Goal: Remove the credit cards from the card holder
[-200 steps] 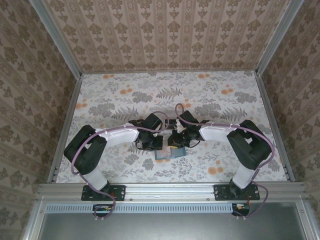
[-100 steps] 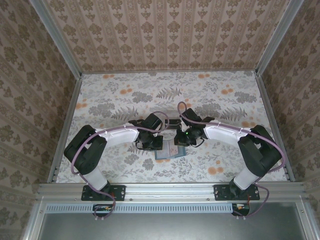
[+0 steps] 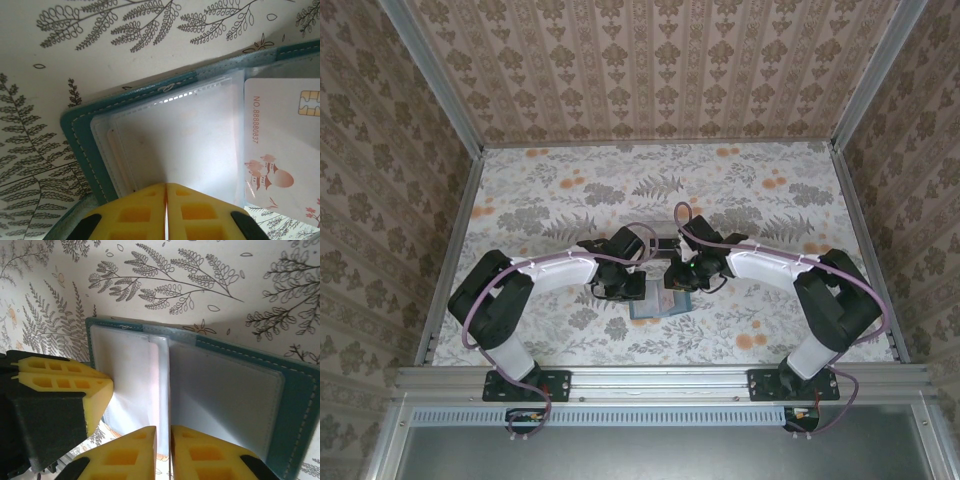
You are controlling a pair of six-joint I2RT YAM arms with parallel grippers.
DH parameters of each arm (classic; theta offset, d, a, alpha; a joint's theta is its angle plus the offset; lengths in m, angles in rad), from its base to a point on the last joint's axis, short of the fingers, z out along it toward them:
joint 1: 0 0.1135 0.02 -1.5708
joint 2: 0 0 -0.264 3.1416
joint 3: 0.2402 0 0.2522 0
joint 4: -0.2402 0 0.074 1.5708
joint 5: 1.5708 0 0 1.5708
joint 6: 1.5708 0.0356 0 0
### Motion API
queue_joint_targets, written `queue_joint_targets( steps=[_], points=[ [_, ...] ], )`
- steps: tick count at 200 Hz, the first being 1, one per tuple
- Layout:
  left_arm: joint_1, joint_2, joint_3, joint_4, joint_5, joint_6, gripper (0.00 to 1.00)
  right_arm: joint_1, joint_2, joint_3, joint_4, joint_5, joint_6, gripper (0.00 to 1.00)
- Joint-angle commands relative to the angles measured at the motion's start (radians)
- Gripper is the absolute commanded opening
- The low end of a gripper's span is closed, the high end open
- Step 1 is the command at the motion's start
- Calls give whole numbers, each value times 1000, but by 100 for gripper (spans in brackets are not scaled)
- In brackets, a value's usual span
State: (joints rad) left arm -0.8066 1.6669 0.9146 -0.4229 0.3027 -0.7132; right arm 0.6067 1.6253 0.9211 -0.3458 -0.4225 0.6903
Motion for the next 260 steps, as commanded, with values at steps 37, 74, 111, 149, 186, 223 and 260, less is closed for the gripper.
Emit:
queue_joint_targets(
  steps=[37, 74, 111, 149, 186, 223, 260],
  points=[
    [-6, -20, -4, -61, -23, 17, 11, 13, -36, -36, -40, -10, 30, 19],
    [-6, -30, 0, -49, -17, 22, 13, 12, -66, -63, -40, 14, 38, 15],
    [-4, -55, 23, -63, -25, 30, 15, 13, -77, -41, -64, 41, 26, 9],
    [5, -114, 25, -72, -61, 35, 19, 8, -140, 14, -169, 99, -45, 6],
    [23, -170, -8, -66, -83, 31, 20, -7, -154, 122, -312, 143, -246, 3],
    [40, -207, -46, -58, -91, 17, 20, -7, -132, 236, -390, 196, -642, 5],
    [43, -206, -66, -50, -88, 14, 21, -8, -84, 328, -425, 314, -1092, 0]
  ],
)
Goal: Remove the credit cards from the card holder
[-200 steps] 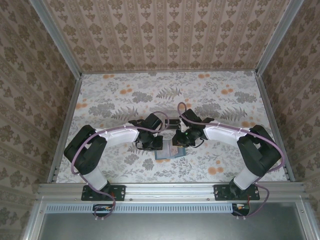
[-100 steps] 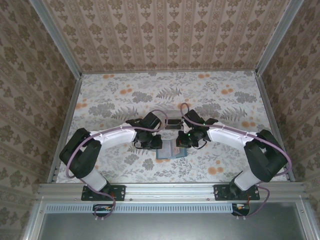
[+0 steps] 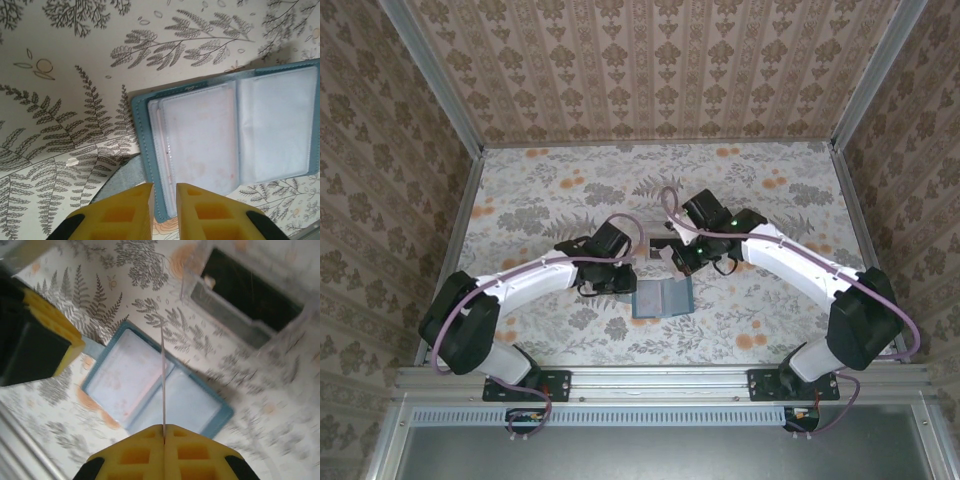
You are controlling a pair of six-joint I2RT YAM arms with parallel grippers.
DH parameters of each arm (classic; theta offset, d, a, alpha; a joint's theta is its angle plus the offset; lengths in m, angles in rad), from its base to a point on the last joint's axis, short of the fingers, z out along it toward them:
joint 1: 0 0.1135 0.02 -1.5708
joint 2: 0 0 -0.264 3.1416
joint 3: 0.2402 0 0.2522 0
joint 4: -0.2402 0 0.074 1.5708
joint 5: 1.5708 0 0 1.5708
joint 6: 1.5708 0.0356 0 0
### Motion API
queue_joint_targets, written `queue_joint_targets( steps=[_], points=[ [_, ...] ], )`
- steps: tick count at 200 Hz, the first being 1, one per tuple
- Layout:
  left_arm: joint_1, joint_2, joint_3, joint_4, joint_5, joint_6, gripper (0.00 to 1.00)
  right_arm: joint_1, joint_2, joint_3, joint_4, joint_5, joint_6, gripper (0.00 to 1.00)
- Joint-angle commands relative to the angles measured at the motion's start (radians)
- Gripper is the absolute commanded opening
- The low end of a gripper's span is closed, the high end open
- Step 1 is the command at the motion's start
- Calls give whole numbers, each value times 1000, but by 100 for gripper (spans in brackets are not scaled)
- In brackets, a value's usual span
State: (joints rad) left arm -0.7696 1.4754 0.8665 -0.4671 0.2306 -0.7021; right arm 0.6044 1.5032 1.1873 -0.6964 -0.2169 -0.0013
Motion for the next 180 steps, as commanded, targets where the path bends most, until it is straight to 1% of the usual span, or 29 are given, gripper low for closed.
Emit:
queue_joint_targets(
  steps=[1, 22, 48, 72, 91, 126, 157, 180],
  points=[
    [7, -15, -18, -5, -16, 3, 21, -5, 40, 64, -74, 112, -409, 0],
    [8, -15, -27, 2, -16, -2, 21, -17, 89, 127, -85, 176, -585, 0],
    [10, -16, -32, 0, -13, 1, 21, -52, 179, 253, -138, 159, -718, 0],
    [13, -21, -37, -10, -17, 4, 21, -64, 258, 361, -190, 143, -821, 0],
    [19, -26, -49, -7, -17, -4, 21, -76, 322, 441, -231, 121, -873, 0],
    [20, -31, -56, -5, -19, -17, 21, -89, 434, 571, -296, 108, -922, 0],
    [25, -35, -58, -11, -22, -19, 21, -92, 525, 675, -367, 87, -943, 0],
    [31, -41, -65, -11, -24, -20, 21, -92, 576, 724, -384, 86, -944, 0]
  ],
)
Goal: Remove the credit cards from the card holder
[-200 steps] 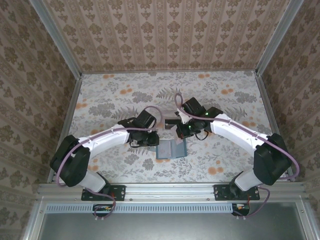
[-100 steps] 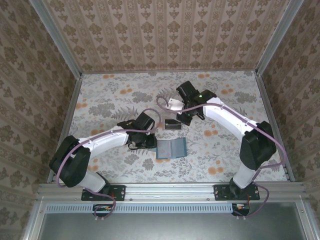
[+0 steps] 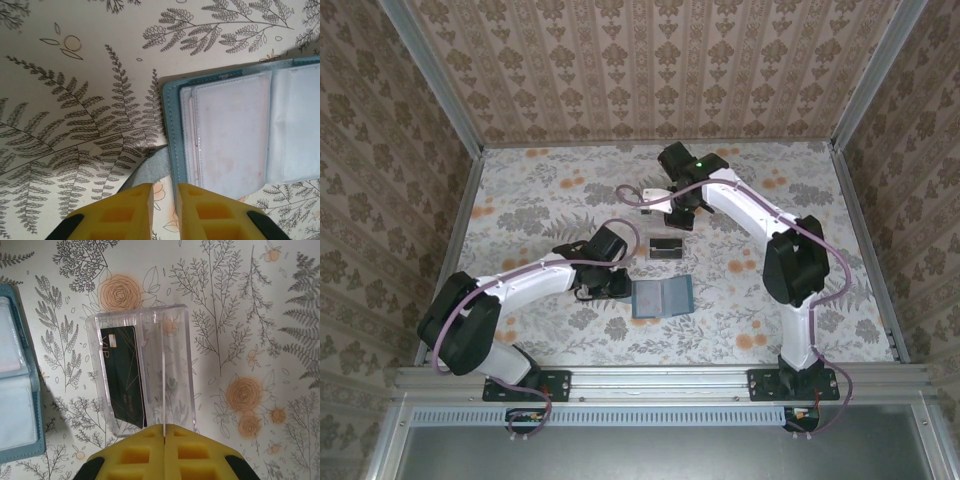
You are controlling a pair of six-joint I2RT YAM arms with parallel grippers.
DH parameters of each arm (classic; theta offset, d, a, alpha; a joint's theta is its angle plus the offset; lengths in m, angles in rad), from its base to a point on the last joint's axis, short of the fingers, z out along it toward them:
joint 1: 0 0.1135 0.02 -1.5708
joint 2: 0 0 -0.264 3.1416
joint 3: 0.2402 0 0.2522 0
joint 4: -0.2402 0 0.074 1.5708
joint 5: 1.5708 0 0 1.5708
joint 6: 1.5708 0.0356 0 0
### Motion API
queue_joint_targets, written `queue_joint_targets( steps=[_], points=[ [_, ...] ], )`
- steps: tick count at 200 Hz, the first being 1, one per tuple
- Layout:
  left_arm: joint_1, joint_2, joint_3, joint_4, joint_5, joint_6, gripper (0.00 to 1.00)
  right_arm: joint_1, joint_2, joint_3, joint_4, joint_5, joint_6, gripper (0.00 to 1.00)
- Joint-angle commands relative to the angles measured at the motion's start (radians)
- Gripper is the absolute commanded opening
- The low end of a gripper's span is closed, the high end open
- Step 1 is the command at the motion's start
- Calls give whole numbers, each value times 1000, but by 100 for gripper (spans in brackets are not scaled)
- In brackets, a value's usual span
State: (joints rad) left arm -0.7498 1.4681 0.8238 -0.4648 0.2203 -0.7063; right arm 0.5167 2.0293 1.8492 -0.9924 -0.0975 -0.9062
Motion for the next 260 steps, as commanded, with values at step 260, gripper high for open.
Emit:
queue_joint_targets(
  steps=[260],
  points=[
    [10, -140, -66, -50, -36, -55, 23, -15, 139, 157, -66, 27, 39, 17]
  ],
)
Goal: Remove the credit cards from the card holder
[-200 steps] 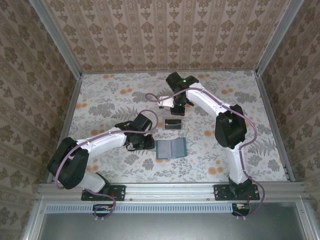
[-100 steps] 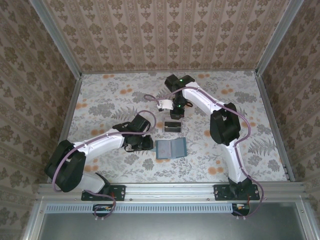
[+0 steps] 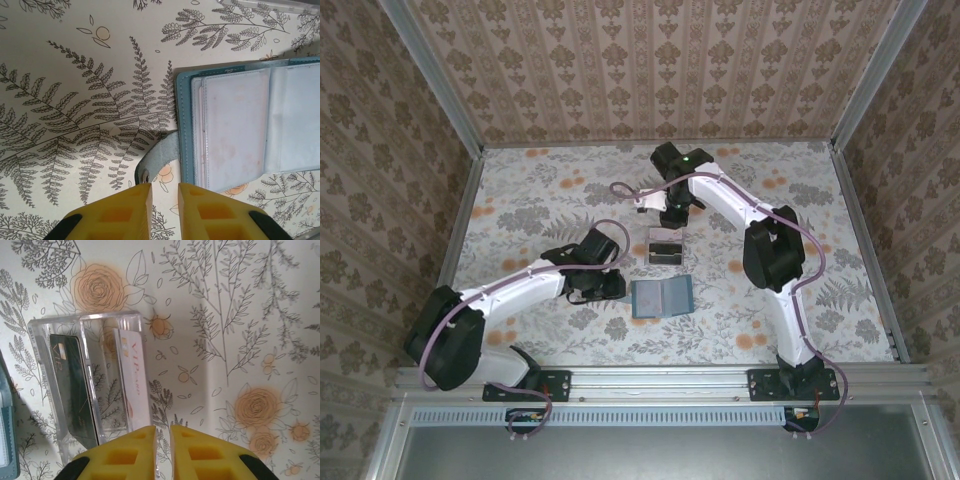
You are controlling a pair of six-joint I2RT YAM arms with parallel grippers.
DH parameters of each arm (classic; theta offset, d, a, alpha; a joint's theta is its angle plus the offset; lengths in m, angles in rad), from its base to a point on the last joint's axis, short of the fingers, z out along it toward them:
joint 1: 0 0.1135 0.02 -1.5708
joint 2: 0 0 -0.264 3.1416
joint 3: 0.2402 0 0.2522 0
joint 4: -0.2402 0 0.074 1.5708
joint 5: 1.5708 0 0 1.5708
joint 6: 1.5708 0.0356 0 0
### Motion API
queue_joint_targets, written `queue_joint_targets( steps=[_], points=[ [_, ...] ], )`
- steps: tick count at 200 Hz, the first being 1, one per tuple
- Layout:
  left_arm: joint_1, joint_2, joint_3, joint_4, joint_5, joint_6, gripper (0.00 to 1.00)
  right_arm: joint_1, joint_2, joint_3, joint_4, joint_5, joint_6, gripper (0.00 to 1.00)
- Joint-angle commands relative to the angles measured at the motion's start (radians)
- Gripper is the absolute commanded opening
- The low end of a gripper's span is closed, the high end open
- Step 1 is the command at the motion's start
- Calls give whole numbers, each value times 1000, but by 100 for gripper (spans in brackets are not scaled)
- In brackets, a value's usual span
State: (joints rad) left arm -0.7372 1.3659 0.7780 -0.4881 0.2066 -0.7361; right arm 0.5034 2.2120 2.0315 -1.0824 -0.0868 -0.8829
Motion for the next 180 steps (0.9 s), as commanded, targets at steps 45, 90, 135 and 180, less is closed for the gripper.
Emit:
queue_joint_targets(
  steps=[45, 90, 135, 180],
  points=[
    [-14, -54, -21, -40, -30, -36, 23, 6, -43, -87, 55, 9, 16, 18],
    [-25, -68, -19, -46, -40, -50, 23, 10, -63, -115, 60, 7, 19, 18],
    [-48, -55, 13, -52, -51, -55, 23, 11, -159, -155, 107, 11, 41, 19],
    [-77, 5, 56, -33, -50, -59, 23, 18, -292, -275, 206, -15, 240, 21]
  ],
)
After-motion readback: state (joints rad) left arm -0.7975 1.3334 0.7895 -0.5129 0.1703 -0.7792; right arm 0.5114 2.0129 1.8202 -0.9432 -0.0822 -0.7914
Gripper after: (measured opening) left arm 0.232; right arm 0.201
